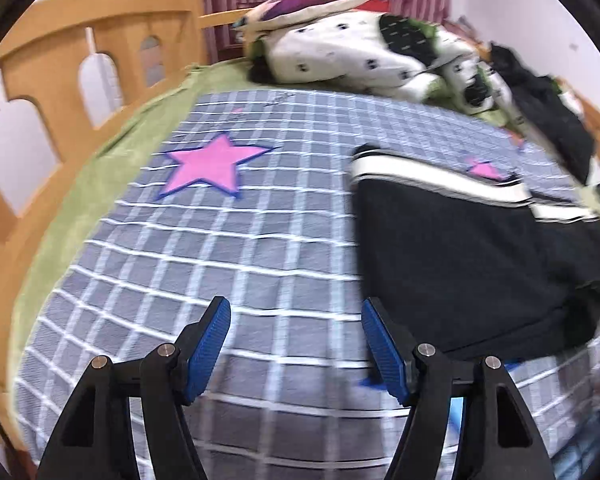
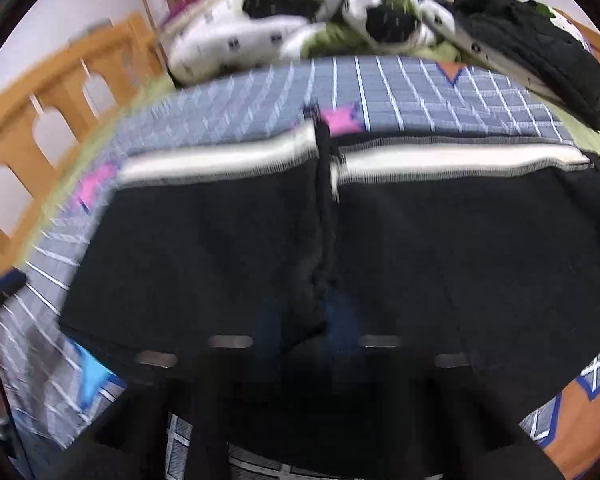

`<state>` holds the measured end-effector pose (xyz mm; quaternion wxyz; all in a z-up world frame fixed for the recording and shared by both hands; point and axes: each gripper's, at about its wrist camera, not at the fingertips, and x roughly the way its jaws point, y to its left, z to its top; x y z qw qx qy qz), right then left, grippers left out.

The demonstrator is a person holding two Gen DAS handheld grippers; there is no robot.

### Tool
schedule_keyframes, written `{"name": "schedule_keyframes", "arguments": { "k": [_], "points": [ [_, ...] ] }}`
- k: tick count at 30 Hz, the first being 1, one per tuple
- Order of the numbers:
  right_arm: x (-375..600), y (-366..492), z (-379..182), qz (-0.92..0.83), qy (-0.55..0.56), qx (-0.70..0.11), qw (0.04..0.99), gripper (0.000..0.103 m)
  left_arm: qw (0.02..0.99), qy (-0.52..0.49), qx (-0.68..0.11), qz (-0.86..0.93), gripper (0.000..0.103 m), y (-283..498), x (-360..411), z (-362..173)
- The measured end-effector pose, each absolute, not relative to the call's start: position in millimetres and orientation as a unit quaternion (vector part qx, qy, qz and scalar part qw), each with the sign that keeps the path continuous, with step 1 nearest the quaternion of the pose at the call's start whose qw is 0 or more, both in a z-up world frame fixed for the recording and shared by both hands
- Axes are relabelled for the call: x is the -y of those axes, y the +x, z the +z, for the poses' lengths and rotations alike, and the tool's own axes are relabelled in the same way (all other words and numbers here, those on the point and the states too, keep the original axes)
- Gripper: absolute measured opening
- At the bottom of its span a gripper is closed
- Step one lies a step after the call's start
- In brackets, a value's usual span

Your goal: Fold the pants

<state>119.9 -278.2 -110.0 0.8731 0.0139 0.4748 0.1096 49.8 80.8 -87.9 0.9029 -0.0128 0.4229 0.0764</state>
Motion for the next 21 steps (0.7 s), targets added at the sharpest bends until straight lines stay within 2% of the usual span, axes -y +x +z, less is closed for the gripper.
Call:
{"name": "schedule_keyframes", "arguments": {
  "k": [4, 7, 9, 11, 12, 14, 19, 20, 21],
  "points": [
    [304.5, 94.2, -80.0, 0.169, 0.071, -0.415, 0.891, 0.017, 0.905, 0.031, -0.414, 0.087, 0.066, 43.4, -82.1, -90.6],
    [306.4, 95.5, -103.2, 0.144, 0.057, -0.462, 0.873, 0.020, 0.903, 0.018, -0.423, 0.076, 0.066, 43.2, -85.4, -95.4],
    [296.7, 101.8, -125.6, 0.138, 0.031, -0.504, 0.852, 0.030, 0.899, 0.013, -0.430, 0.077, 0.066, 45.1, -86.3, -99.0],
    [297.6, 97.2, -119.8, 0.143, 0.037, -0.484, 0.863, 0.036, 0.898, -0.001, -0.433, 0.083, 0.066, 46.9, -89.9, -101.9],
    [300.1, 95.5, -113.6, 0.137, 0.042, -0.464, 0.874, 0.048, 0.898, -0.011, -0.433, 0.078, 0.066, 47.2, -91.6, -101.9],
    [300.7, 100.8, -111.4, 0.116, 0.041, -0.451, 0.884, 0.056, 0.900, -0.031, -0.431, 0.063, 0.066, 47.7, -92.4, -101.4],
    [284.0, 134.6, -141.6, 0.101, 0.032, -0.499, 0.860, 0.055, 0.906, -0.069, -0.418, -0.002, 0.066, 44.6, -88.0, -99.5],
    [278.2, 132.7, -142.2, 0.100, 0.018, -0.491, 0.865, 0.048, 0.903, -0.079, -0.421, -0.038, 0.066, 42.7, -84.7, -100.8],
    [273.4, 130.7, -141.6, 0.105, 0.006, -0.485, 0.868, 0.037, 0.899, -0.079, -0.426, -0.063, 0.066, 40.5, -79.7, -102.4]
  ]
}}
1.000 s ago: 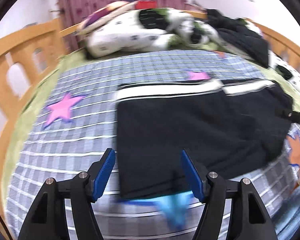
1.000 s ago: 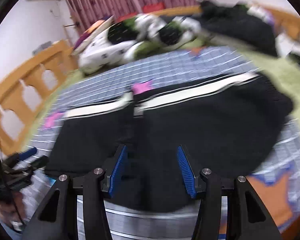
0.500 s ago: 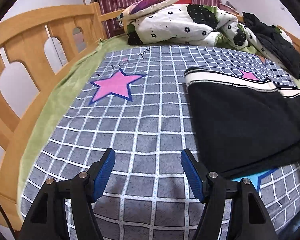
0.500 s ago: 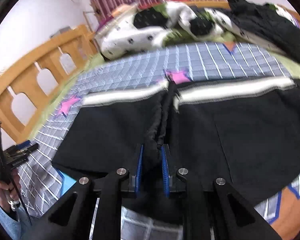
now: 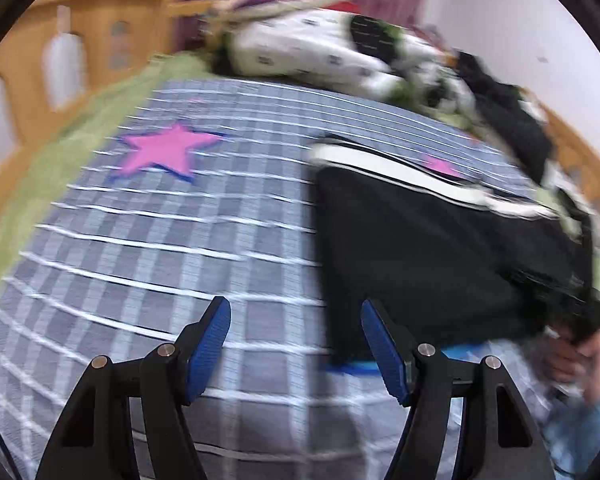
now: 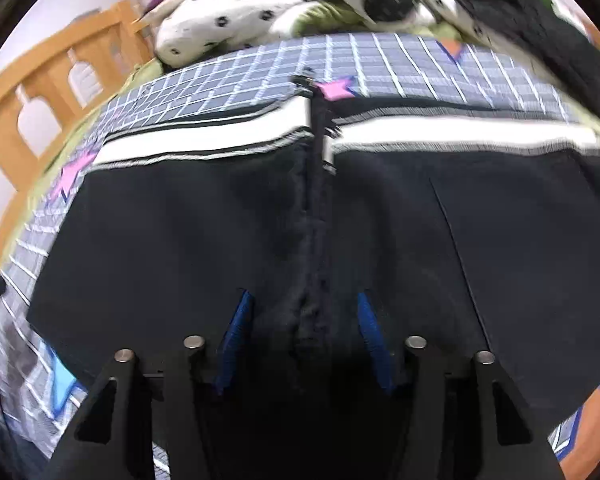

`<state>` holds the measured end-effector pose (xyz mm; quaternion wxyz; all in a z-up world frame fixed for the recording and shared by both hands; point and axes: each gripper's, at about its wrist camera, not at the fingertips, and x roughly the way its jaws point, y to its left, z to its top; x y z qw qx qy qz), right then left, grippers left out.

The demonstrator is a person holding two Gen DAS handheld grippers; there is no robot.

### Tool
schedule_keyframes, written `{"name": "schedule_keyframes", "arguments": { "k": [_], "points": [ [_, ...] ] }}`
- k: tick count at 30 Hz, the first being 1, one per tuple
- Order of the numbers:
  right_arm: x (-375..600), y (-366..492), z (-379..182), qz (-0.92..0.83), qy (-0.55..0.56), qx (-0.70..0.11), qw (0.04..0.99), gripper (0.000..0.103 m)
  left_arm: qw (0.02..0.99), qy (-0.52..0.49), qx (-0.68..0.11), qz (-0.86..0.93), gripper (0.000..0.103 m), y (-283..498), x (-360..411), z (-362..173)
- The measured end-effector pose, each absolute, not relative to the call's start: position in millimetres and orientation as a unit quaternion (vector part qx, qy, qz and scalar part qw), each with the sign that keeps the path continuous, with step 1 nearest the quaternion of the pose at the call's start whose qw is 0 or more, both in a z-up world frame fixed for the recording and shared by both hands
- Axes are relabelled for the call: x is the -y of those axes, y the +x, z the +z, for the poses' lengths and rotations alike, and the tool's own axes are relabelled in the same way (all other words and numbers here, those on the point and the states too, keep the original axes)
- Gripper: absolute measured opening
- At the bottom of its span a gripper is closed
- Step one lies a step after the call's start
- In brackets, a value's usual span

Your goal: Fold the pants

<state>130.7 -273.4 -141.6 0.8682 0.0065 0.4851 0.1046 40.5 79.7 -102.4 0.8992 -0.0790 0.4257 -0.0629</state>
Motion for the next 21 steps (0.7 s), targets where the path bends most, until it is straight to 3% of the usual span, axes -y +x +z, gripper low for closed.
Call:
{"name": "schedule_keyframes", "arguments": {
  "k": [3, 13, 18, 21],
  "points": [
    [271.0, 124.3, -136.1, 0.109, -0.008, -0.469, 0.876, 0.032, 0.901, -0.037, -0.428, -0.061, 0.066, 32.7, -65.4, -108.5],
    [284.0, 128.8, -137.6, 0.123, 0.047, -0.481, 0.867, 0.033, 0.889, 0.018, -0.456, -0.031, 0.066, 41.5, -40.9, -150.9],
    [287.0, 129.2, -137.5, 0.124, 0.059, -0.483, 0.865, 0.034, 0.908, -0.032, -0.415, -0.038, 0.065, 37.3, -43.4, -141.1],
    [287.2, 127.6, -137.7, 0.121, 0.061, -0.481, 0.866, 0.034, 0.905, -0.012, -0.425, -0.024, 0.066, 48.1, -34.4, -148.9]
  ]
}}
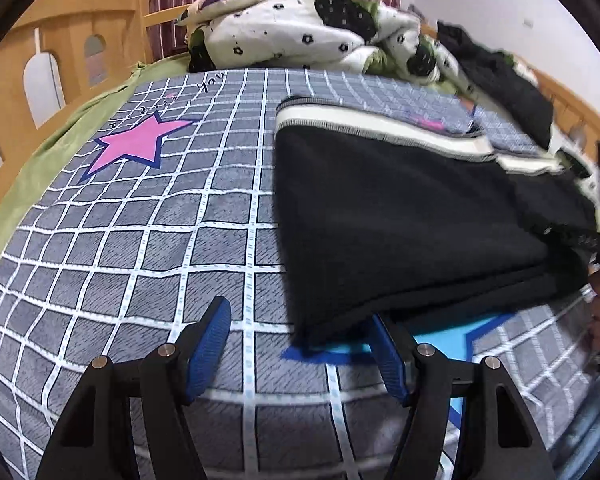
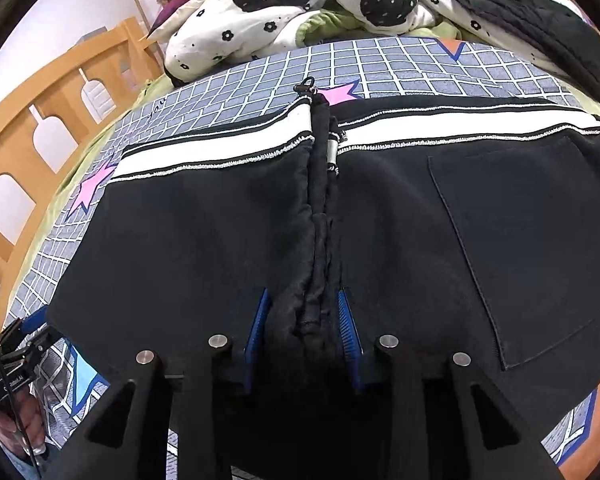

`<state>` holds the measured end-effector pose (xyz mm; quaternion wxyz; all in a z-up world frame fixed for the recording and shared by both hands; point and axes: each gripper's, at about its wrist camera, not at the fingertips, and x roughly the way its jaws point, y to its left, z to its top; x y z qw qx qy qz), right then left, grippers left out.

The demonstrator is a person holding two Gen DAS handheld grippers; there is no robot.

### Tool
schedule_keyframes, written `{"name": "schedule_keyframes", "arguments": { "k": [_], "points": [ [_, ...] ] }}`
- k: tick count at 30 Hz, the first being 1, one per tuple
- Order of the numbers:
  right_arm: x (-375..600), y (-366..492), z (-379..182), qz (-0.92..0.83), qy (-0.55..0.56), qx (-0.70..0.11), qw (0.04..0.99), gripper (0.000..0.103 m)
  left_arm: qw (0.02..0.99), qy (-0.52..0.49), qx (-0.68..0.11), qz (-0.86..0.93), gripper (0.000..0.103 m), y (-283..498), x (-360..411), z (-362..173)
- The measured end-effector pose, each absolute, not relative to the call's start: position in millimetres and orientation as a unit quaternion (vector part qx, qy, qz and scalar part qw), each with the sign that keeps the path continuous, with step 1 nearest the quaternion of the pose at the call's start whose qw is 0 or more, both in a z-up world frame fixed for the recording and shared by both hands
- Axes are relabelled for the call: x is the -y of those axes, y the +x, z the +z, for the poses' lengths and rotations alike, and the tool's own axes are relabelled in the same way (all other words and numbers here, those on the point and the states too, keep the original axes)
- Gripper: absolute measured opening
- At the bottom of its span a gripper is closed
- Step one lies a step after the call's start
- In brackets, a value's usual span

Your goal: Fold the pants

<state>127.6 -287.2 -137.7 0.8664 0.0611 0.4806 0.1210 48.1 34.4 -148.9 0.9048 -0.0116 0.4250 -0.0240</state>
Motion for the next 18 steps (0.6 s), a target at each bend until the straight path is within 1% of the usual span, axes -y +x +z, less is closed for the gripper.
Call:
{"name": "schedule_keyframes", "arguments": {
  "k": [2, 4, 5, 6, 7, 8, 10, 12, 14, 16, 18],
  "points": [
    [285.5, 128.9, -139.5, 0.118, 0.062, -0.481, 0.866, 0.037, 0.900, -0.049, -0.433, -0.030, 0.061, 55.0, -39.7, -148.4],
    [283.3, 130.2, -141.5, 0.115, 0.063, -0.481, 0.867, 0.039, 0.896, -0.113, -0.427, -0.038, 0.060, 58.6, -53.1, -147.8],
    [282.4, 130.1, -141.4, 0.112, 0.061, -0.480, 0.868, 0.039, 0.896, -0.104, -0.431, -0.029, 0.056, 60.2, -52.3, -150.4],
    [281.7, 129.4, -141.2, 0.111, 0.061, -0.479, 0.869, 0.039, 0.894, -0.068, -0.442, -0.014, 0.055, 63.3, -47.4, -155.8],
    [281.0, 128.9, -140.9, 0.109, 0.061, -0.478, 0.869, 0.037, 0.895, -0.053, -0.442, -0.011, 0.053, 62.9, -43.5, -158.4],
    [281.2, 128.1, -140.3, 0.107, 0.061, -0.476, 0.871, 0.034, 0.899, -0.052, -0.434, -0.009, 0.048, 59.5, -40.8, -156.9],
    [281.1, 126.8, -138.7, 0.109, 0.055, -0.472, 0.873, 0.029, 0.896, -0.083, -0.435, -0.032, 0.044, 55.0, -40.9, -152.7],
    [282.3, 122.4, -130.4, 0.110, 0.046, -0.454, 0.883, 0.021, 0.892, -0.099, -0.437, -0.054, 0.044, 52.0, -41.4, -149.0],
    [289.9, 115.2, -113.7, 0.118, 0.057, -0.423, 0.897, 0.016, 0.897, -0.076, -0.434, -0.042, 0.044, 48.3, -38.2, -146.8],
    [305.8, 110.3, -99.5, 0.125, 0.092, -0.406, 0.901, 0.015, 0.899, -0.069, -0.430, -0.043, 0.046, 47.3, -38.0, -147.4],
    [316.4, 110.2, -99.3, 0.115, 0.110, -0.409, 0.898, 0.016, 0.897, -0.063, -0.436, -0.034, 0.046, 47.6, -37.4, -151.2]
  ]
}}
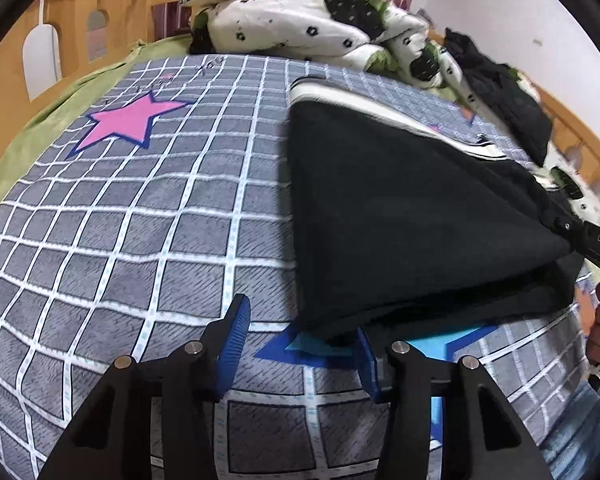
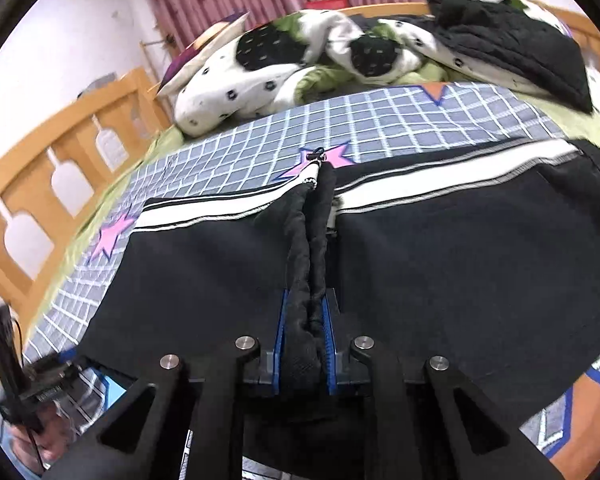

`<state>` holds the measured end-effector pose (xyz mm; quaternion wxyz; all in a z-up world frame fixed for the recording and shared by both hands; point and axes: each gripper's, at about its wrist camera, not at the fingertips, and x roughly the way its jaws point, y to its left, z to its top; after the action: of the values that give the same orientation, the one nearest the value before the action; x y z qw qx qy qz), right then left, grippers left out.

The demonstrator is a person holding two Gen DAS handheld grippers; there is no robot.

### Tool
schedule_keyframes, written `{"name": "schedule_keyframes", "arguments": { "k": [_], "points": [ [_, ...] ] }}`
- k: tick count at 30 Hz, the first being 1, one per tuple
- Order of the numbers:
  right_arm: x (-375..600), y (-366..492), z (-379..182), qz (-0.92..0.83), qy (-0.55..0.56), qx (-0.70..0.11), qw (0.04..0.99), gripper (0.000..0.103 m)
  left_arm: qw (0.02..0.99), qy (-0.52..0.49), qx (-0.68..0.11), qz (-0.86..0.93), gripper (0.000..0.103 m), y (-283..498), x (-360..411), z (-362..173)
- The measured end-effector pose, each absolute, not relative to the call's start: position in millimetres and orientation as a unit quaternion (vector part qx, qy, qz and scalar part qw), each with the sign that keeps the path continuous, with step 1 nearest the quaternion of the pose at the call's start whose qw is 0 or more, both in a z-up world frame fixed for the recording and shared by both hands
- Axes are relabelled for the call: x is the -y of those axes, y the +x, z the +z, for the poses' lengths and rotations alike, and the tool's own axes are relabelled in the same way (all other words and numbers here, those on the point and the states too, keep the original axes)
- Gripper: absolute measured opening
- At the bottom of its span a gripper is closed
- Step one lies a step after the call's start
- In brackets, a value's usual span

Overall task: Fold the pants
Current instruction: 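Release the seam with the right tool and smooth the pants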

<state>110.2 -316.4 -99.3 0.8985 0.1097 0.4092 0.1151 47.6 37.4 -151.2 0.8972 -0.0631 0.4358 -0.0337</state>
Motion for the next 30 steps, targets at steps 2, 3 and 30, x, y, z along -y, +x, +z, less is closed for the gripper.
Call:
{"name": "schedule_keyframes", "arguments": {
  "k": [2, 3, 30],
  "points": [
    [316.1, 113.9, -113.6, 0.105, 0.103, -0.437, 0.887, 0.016, 0.900, -0.059, -0.431, -0.029, 0.046, 47.7, -37.7, -152.1],
    [312.1, 118.1, -126.9, 0.110, 0.095, -0.466, 0.873, 0.017, 0.901, -0.057, -0.429, -0.026, 0.046, 47.7, -37.4, -151.2],
    [300.4, 95.0, -133.5, 0.142, 0.030, -0.468, 0.872, 0.033, 0.902, -0.069, -0.426, -0.002, 0.047, 50.8, -40.3, -147.5]
  ]
}}
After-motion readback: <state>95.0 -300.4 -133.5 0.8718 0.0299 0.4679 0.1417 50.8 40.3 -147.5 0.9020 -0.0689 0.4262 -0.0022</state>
